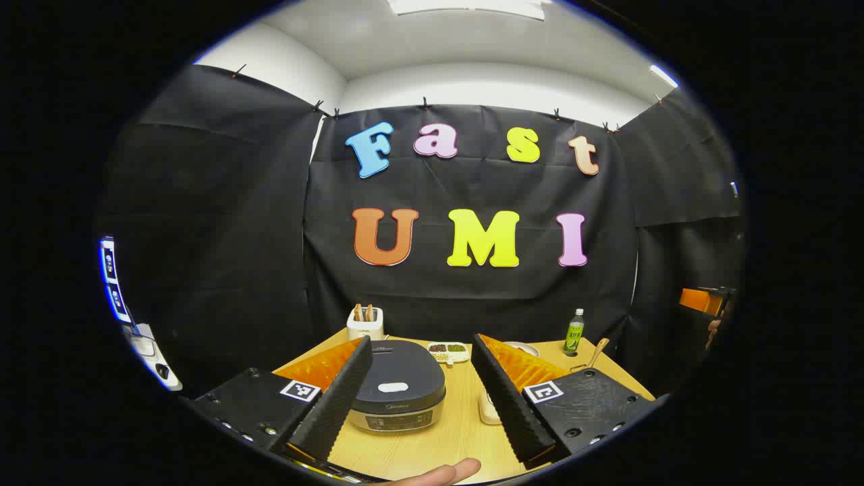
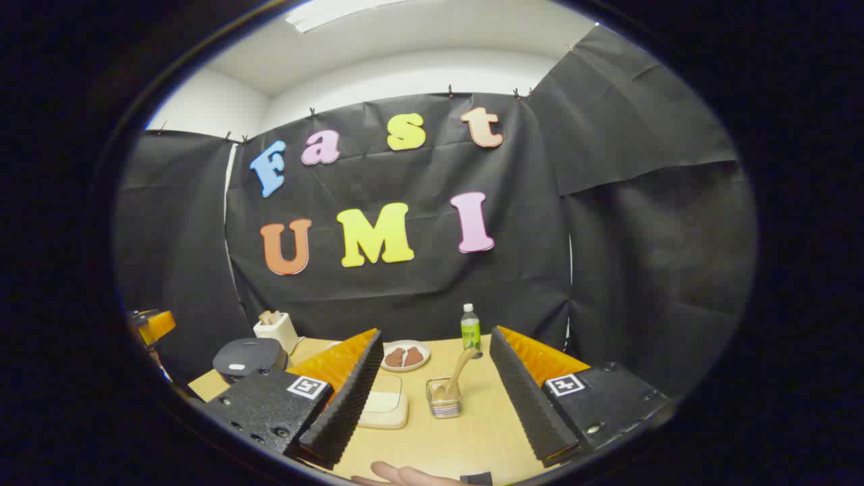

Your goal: Close the left gripper, press the button to open the rice cooker; take a wooden spoon from the chopstick holder with the right hand, scoop a spoonful of rice and pour it into the rice cooker, then put the wooden spoon back into the chopstick holder.

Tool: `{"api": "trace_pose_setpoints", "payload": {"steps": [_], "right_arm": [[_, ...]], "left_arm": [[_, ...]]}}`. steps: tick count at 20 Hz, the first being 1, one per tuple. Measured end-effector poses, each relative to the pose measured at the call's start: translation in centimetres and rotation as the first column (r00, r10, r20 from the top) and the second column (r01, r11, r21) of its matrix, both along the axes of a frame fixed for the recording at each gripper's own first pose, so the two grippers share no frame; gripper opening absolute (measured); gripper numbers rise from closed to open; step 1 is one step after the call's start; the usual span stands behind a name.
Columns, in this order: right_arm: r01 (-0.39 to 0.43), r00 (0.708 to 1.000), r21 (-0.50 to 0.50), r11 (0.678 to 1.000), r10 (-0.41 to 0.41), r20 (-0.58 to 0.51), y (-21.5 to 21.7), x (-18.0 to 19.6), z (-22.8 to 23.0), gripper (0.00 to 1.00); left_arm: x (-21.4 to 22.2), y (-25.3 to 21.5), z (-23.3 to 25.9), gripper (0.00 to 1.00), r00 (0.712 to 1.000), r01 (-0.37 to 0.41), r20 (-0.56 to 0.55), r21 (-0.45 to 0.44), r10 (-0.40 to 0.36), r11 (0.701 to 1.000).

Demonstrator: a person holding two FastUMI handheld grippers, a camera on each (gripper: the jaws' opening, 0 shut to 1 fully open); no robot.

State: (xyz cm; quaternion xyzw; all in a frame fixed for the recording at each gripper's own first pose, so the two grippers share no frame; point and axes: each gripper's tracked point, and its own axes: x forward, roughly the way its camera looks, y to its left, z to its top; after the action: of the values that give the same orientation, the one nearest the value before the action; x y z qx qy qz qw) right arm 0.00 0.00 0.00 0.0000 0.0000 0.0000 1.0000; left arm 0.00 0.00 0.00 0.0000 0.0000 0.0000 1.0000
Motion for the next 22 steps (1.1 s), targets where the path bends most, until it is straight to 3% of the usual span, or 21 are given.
{"api": "trace_pose_setpoints", "payload": {"steps": [5,22], "right_arm": [[0.004,1.0,-0.011,1.0,-0.004,0.007,-0.1,-0.3,-0.3,1.0],[-0.036,0.999,-0.025,0.999,0.037,0.031,0.0,-1.2,-0.3,1.0]], "left_arm": [[0.7,-1.2,-0.8,0.94,0.998,0.063,-0.001,-0.009,-0.063,0.998],[1.0,-1.2,-0.4,0.94,0.999,0.035,0.011,-0.009,-0.035,0.999]]}}
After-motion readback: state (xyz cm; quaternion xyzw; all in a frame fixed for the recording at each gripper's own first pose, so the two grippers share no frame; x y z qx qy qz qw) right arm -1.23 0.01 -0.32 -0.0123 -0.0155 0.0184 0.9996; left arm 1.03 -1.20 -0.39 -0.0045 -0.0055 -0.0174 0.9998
